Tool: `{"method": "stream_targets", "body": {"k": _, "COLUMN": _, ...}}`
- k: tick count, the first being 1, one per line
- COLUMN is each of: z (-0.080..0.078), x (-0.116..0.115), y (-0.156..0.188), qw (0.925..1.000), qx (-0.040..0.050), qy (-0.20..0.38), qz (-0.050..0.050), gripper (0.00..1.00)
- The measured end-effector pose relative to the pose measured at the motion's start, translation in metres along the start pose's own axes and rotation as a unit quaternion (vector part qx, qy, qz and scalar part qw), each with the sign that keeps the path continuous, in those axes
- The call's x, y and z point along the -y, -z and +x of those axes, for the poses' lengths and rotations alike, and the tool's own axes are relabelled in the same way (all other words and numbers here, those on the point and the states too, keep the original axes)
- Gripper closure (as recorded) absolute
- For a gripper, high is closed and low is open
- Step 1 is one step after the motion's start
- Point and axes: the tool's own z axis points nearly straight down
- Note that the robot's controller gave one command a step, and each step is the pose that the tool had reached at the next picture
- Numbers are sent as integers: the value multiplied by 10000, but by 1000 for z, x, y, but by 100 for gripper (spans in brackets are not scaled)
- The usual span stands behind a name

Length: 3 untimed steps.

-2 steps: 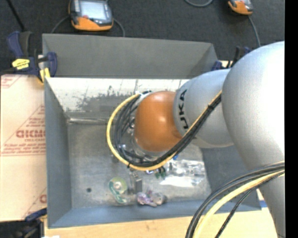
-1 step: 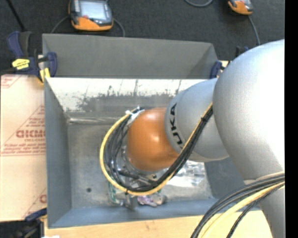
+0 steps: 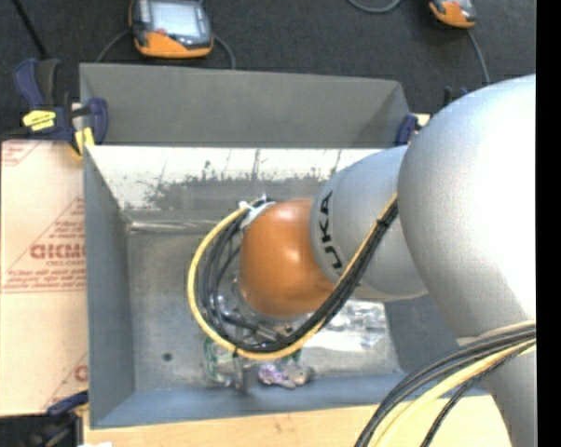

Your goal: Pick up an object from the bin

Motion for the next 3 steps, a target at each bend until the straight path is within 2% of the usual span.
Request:
{"method": "stream_targets", "body": {"k": 1, "z": 0, "x": 0, "y": 0, "qw": 10000, "qx": 1, "qy": -13, "qz": -4, "gripper": 100}}
{"method": "stream_targets", "body": {"k": 2, "z": -18, "x": 3, "y": 124, "qw": 9999, "qx": -7, "qy": -111, "qz": 18, "gripper": 100}}
{"method": "stream_targets", "body": {"k": 3, "z": -34, "x": 3, "y": 181, "qw": 9997, "qx": -11, "qy": -228, "qz": 19, "gripper": 100}}
